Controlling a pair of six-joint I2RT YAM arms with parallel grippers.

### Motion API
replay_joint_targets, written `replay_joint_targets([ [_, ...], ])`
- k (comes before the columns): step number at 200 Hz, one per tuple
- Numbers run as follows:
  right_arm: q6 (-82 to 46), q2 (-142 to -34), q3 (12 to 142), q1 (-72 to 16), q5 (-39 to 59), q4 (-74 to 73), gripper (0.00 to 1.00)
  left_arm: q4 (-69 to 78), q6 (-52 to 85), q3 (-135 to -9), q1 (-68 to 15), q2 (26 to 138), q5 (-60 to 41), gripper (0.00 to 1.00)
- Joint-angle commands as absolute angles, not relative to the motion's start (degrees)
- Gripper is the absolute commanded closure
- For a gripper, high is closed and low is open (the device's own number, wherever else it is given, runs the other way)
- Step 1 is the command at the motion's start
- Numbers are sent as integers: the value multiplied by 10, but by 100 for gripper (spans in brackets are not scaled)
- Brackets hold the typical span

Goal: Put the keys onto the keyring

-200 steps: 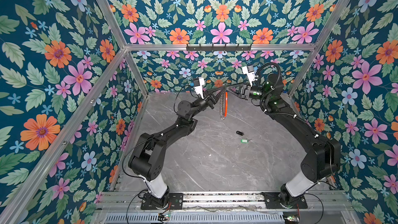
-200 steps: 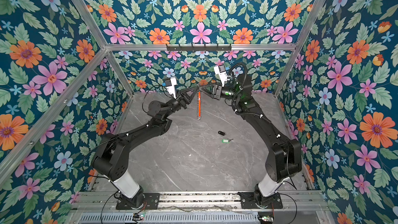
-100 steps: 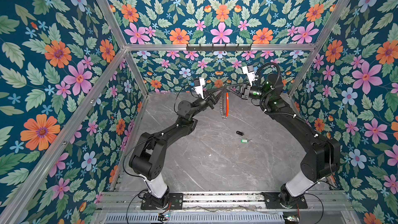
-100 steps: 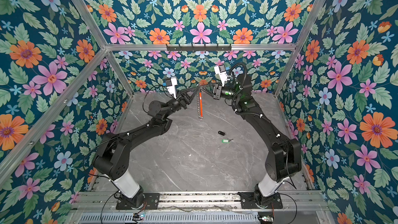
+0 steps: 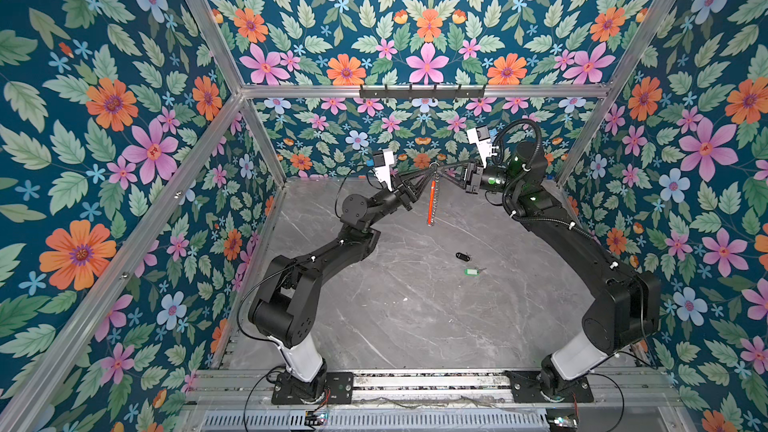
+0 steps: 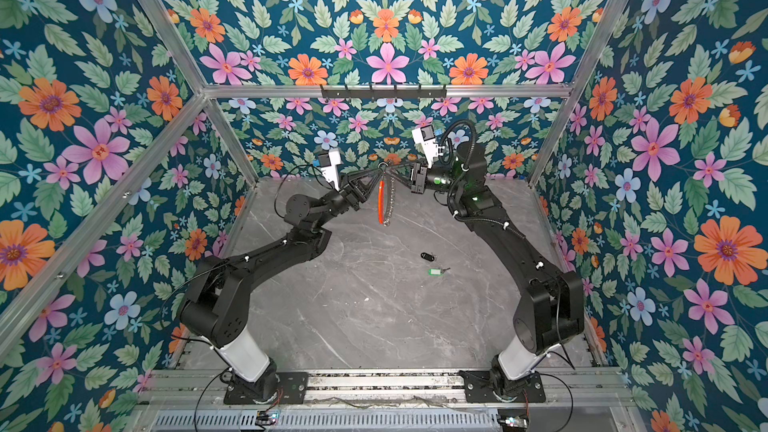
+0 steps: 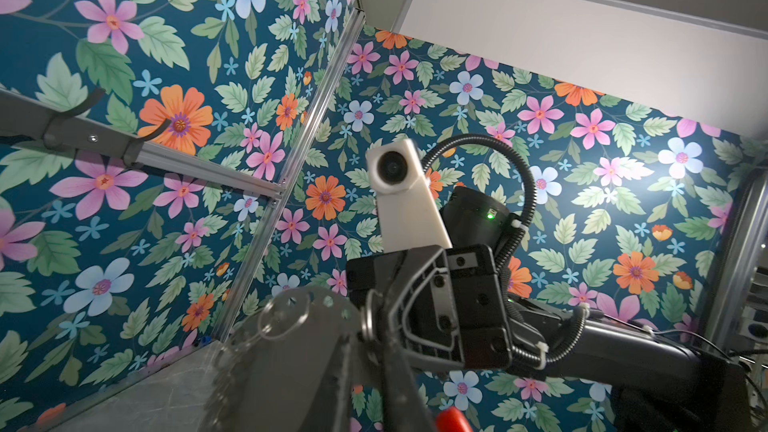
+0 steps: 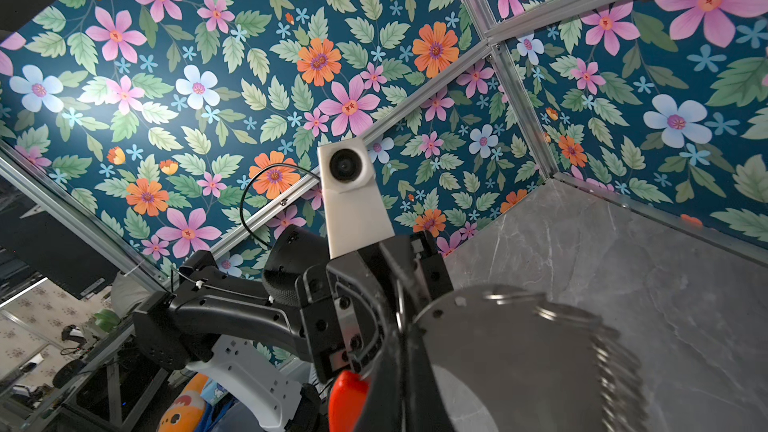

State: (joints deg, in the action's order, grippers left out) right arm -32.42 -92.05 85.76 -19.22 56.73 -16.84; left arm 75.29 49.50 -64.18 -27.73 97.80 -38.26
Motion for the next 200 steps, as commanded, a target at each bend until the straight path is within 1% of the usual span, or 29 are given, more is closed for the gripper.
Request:
replay_joint_targets([
  [1,-264,-911,865,-193,560,-127,100,750,512,-642,-254,974,-406,74],
  [22,-229,-905,874,-193,561,-80,100,772,541,-654,-231,981,-471,72],
  [43,-199,-900,880,-193,562,-42,100,768,549,-677,-225,992,-534,71],
  [64,-190,-901,885,-193,574,-27,100,749,552,-705,-225,1003,-571,71],
  [111,-192,-903,890,-196,577,-32,100,780,587,-719,-227,1018,-584,72],
  [200,-193,-915,909,-205,577,-34,100,786,586,-722,-234,1018,-584,72],
])
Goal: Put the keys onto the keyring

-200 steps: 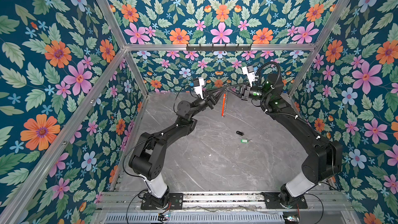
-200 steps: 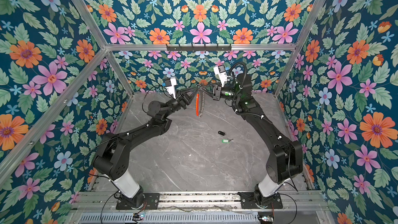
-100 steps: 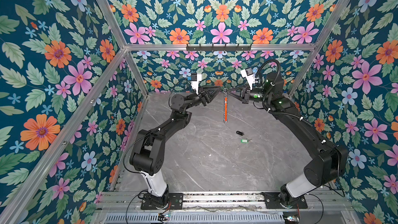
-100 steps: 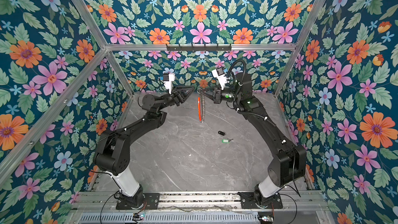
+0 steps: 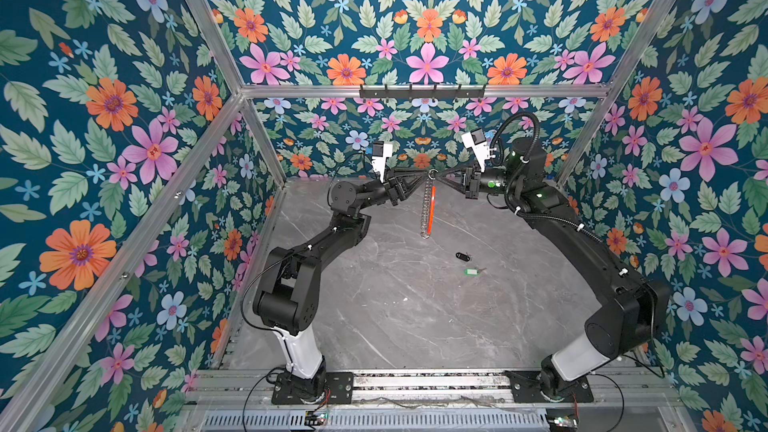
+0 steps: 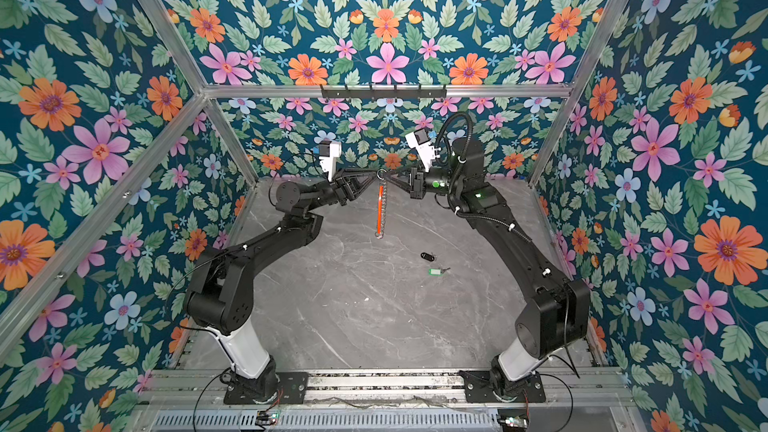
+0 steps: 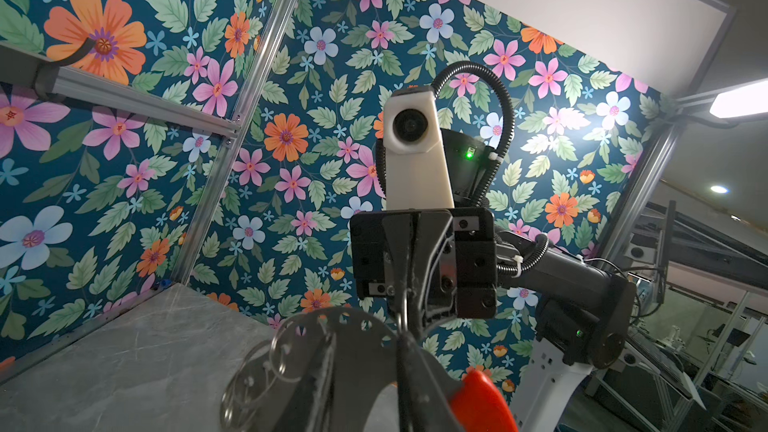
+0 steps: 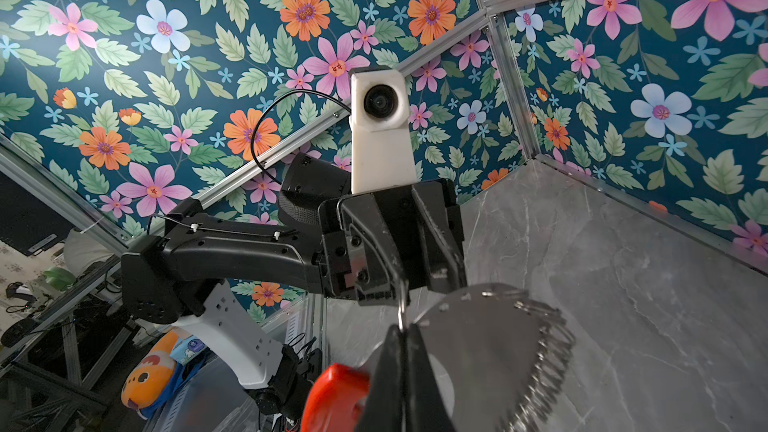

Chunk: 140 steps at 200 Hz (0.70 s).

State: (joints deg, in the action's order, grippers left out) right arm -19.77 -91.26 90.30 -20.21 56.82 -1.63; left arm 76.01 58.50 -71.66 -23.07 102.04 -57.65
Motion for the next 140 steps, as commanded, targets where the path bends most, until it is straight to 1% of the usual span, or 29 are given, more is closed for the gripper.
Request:
replay_joint_targets([
  [1,-194,-915,909,-205,577,-34,100,785,586,-722,-234,1018,-584,72],
  [39,-193,-917,909,-206,572,-32,100,787,586,-721,-236,1016,-584,72],
  [89,-188,-909,902,-204,548,-31,100,770,569,-717,-235,1007,-578,66],
  [124,-185,-909,901,-204,550,-25,100,770,568,-717,-236,1006,-577,66],
  [140,-188,-909,901,-205,554,-28,100,770,569,-717,-236,1007,-577,69],
])
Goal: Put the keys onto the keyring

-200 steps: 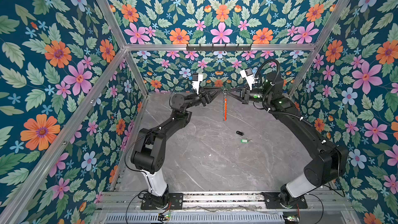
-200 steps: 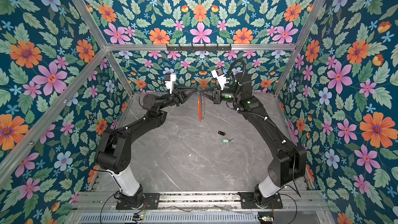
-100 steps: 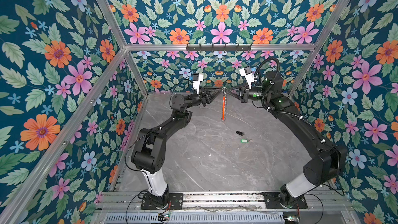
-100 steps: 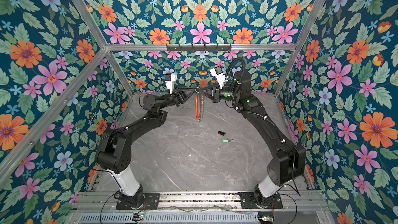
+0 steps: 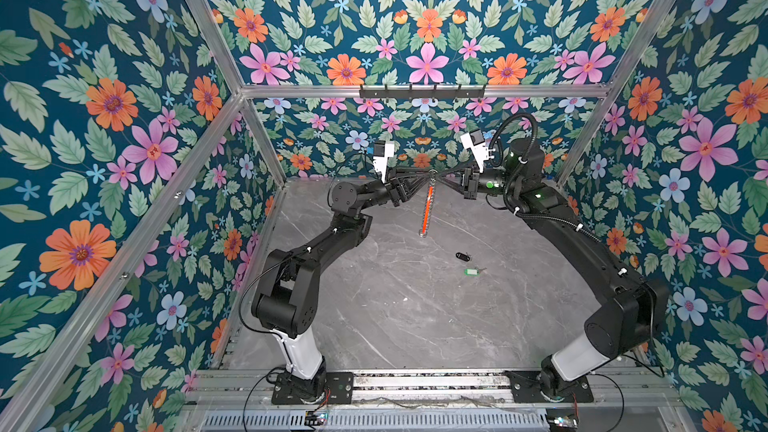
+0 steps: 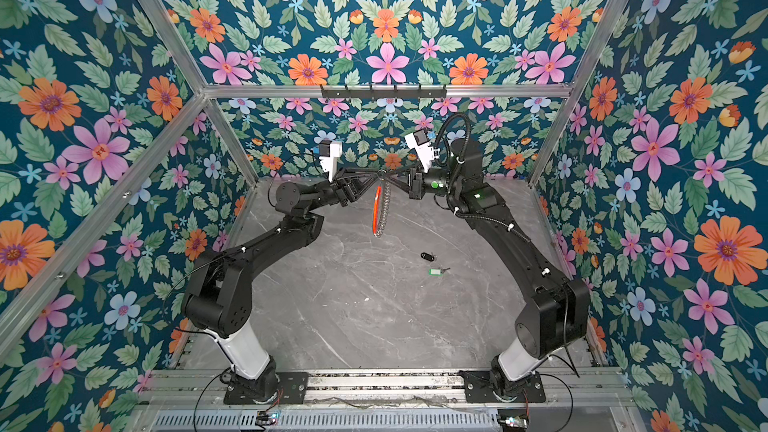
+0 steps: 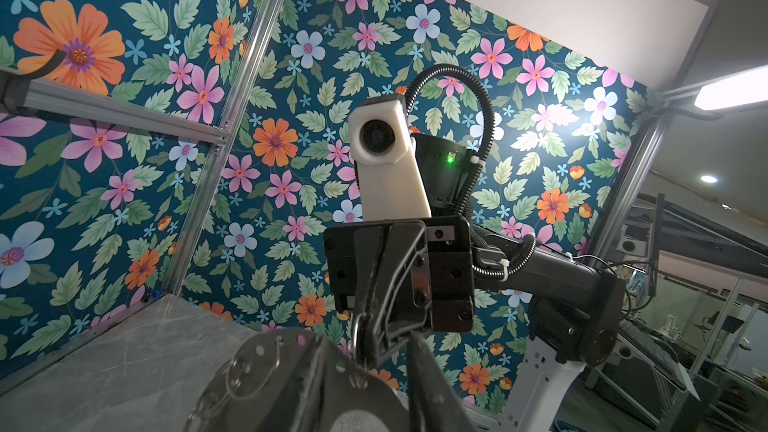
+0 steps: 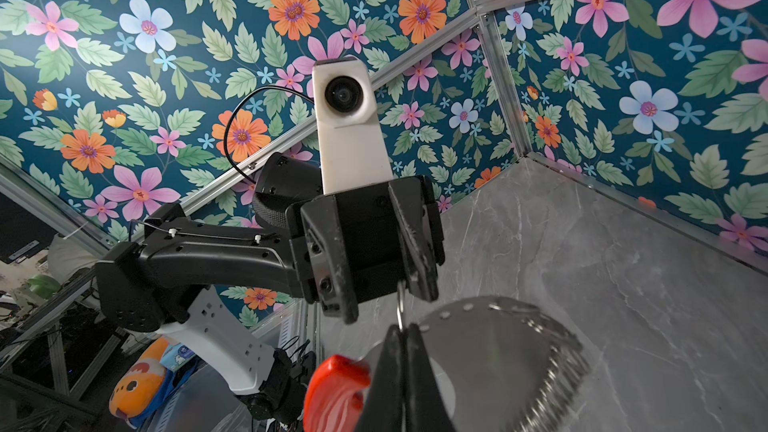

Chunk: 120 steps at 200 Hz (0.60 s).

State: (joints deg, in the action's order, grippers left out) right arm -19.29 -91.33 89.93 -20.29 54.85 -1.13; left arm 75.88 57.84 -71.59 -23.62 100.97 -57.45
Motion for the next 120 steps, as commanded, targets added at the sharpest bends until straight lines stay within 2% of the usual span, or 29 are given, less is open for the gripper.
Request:
replay_joint_targets([
  [1,-188,-909,901,-205,554,-28,100,770,569,-717,-236,1007,-577,69],
  [25,-193,-907,900,-204,558,-37,100,770,573,-719,-236,1009,-577,72],
  [78,-200,-907,902,-204,563,-45,100,772,575,-721,-240,1012,-577,72],
  [120,-204,-909,902,-206,565,-49,100,773,581,-722,-243,1016,-578,81],
])
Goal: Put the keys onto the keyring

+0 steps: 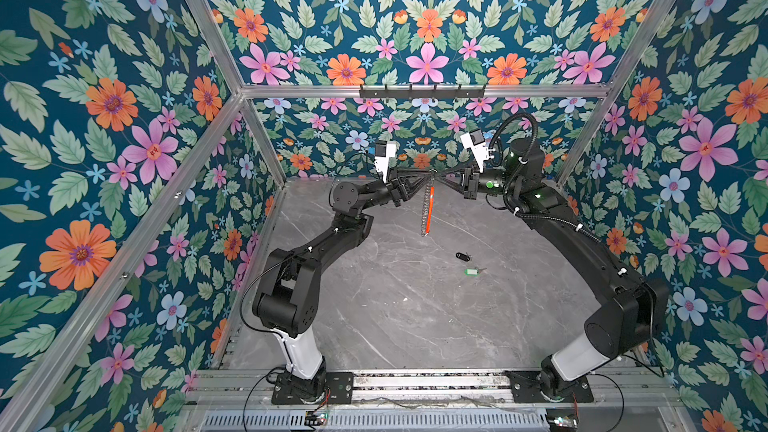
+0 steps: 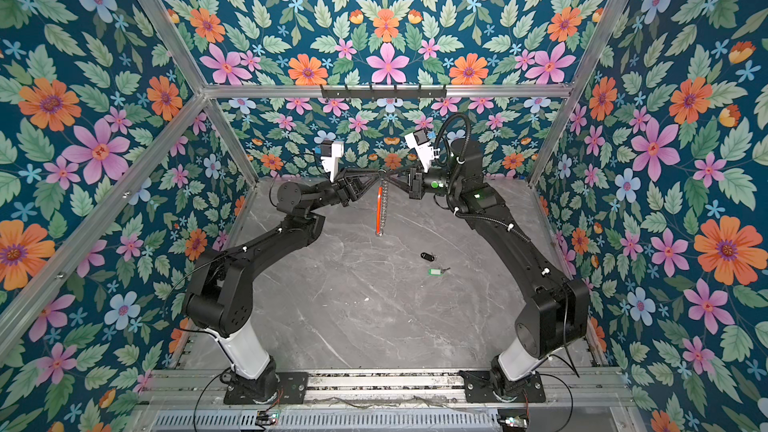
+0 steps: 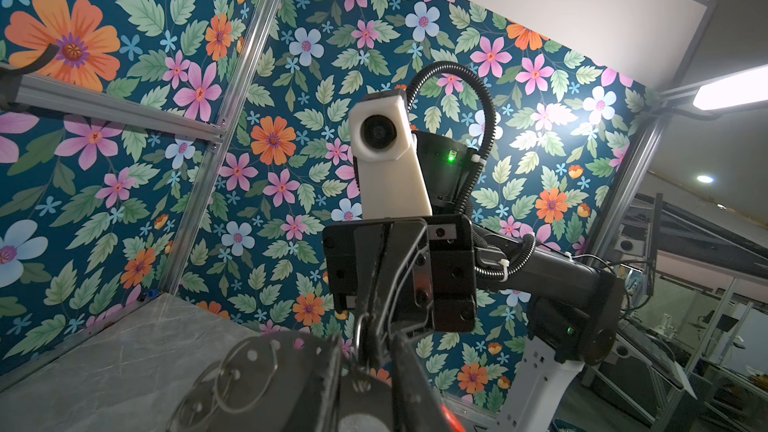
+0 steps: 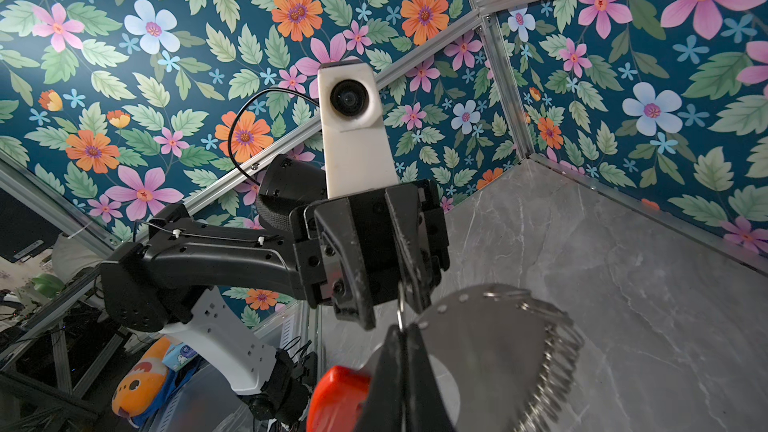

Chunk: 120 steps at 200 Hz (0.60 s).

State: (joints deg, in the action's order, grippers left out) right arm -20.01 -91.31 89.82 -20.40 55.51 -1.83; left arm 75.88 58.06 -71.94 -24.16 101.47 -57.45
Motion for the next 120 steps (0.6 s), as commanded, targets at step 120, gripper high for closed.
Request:
replay_joint_targets([
  [120,-199,-895,885,-207,511,-21,67,716,534,-696,-247,986,-550,100],
])
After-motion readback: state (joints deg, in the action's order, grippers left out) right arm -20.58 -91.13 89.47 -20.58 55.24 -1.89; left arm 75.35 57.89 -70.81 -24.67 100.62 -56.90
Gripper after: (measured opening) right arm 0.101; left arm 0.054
